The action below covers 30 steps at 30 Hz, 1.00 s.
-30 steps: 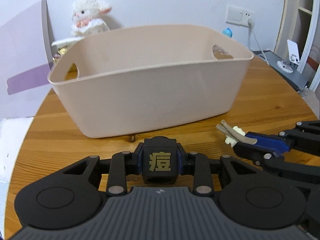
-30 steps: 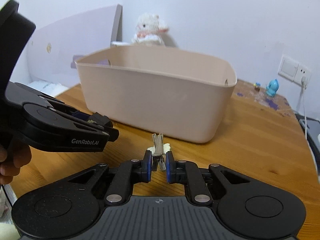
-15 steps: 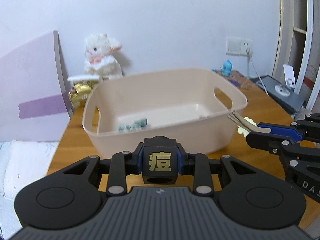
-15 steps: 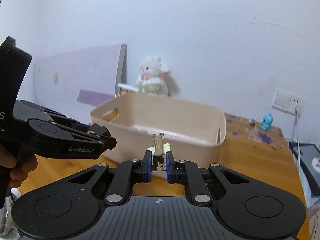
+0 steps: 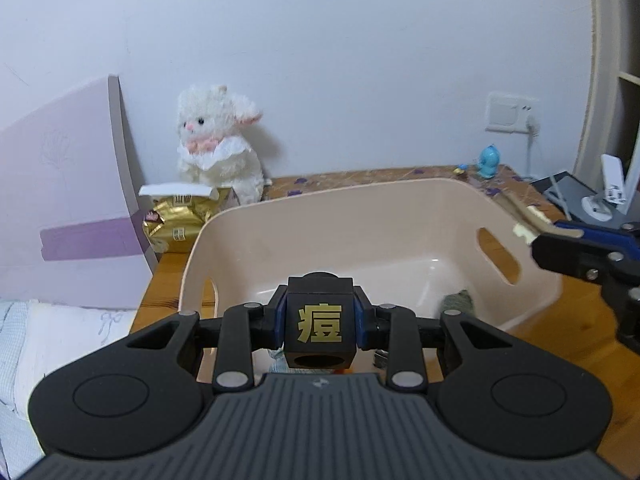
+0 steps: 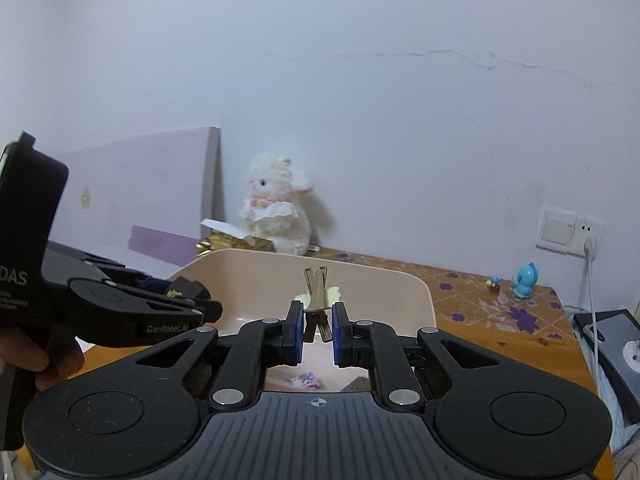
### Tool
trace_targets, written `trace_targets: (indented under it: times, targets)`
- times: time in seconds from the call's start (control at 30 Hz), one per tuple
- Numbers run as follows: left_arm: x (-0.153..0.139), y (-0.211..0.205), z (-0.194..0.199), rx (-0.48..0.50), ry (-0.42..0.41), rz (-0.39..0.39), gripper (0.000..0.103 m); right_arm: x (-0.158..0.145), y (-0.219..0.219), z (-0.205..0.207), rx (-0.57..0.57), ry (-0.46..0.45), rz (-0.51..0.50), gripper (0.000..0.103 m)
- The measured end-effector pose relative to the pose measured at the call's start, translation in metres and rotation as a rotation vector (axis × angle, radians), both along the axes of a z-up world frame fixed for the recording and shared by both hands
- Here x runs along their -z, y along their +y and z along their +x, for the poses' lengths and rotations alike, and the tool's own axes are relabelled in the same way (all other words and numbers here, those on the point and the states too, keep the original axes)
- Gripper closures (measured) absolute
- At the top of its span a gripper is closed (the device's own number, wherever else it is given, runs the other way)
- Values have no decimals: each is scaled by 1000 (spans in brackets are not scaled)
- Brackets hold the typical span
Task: Organize objects
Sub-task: 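Carry cube and keychain into the basket and open both tools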
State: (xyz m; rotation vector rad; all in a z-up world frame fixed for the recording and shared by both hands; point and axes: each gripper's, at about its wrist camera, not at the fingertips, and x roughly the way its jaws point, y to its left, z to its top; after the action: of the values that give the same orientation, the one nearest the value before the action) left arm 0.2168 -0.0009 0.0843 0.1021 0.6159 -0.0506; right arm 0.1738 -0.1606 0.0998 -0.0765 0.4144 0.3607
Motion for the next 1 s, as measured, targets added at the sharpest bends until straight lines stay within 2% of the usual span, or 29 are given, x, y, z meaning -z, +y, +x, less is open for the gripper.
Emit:
trace_targets:
  times: [0.3, 0.47, 0.63, 0.7, 0.77, 0.83, 0.9, 0.97, 1.0]
  targets:
    - [38, 6, 62, -48, 146, -9, 69, 41, 9, 63, 49, 133, -36, 89]
    - [53, 4, 74, -48, 199, -3, 69, 57, 15, 77, 47, 190, -86, 89]
    - [55, 3, 77, -48, 227, 1, 69, 66, 20, 86, 49, 238, -103, 88]
    - [54, 4, 77, -53, 234, -11, 68, 67, 20, 86, 51, 246, -97, 80]
    - [53, 5, 75, -58, 232, -15, 60, 65, 19, 83, 56, 239, -87, 63]
    - [50, 6, 72, -69, 219, -15, 37, 61, 18, 80, 61, 223, -87, 55]
    - [46, 7, 68, -81, 201, -24, 31, 57, 18, 75, 68, 207, -86, 48]
    - [42, 9, 66, -83, 195, -30, 30, 52, 17, 72, 74, 200, -75, 39]
    - [40, 9, 65, -85, 192, -32, 29, 50, 16, 70, 77, 197, -68, 38]
